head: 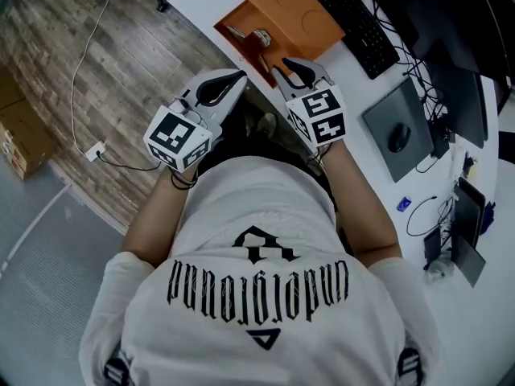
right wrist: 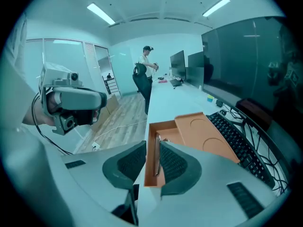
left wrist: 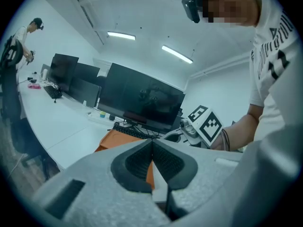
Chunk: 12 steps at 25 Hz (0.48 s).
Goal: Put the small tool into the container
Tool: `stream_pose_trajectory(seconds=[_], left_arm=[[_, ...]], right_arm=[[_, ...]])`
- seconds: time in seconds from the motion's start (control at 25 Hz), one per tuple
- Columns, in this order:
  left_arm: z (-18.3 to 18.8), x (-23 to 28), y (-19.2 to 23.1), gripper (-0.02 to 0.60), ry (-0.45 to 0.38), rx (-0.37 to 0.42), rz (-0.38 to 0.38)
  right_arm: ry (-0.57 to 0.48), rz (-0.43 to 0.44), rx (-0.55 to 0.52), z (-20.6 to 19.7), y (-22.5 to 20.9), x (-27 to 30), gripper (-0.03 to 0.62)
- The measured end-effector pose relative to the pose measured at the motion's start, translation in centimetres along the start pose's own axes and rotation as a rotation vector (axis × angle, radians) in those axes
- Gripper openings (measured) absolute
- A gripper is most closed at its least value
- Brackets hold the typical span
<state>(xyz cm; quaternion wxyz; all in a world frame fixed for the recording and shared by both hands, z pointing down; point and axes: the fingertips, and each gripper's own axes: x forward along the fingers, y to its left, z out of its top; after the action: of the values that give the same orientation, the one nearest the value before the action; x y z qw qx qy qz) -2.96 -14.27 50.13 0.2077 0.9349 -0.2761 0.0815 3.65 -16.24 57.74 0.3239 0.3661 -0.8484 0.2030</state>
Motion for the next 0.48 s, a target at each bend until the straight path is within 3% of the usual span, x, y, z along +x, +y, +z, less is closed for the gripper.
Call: stream_pose_trajectory(seconds=[0.48], left_arm=[[4.2, -3.5, -6.2, 0.014, -0.085, 0.096, 0.062]], right_arm=[[-0.238, 0.057, -0.104, 5.0, 4.0, -11.2, 0.035]])
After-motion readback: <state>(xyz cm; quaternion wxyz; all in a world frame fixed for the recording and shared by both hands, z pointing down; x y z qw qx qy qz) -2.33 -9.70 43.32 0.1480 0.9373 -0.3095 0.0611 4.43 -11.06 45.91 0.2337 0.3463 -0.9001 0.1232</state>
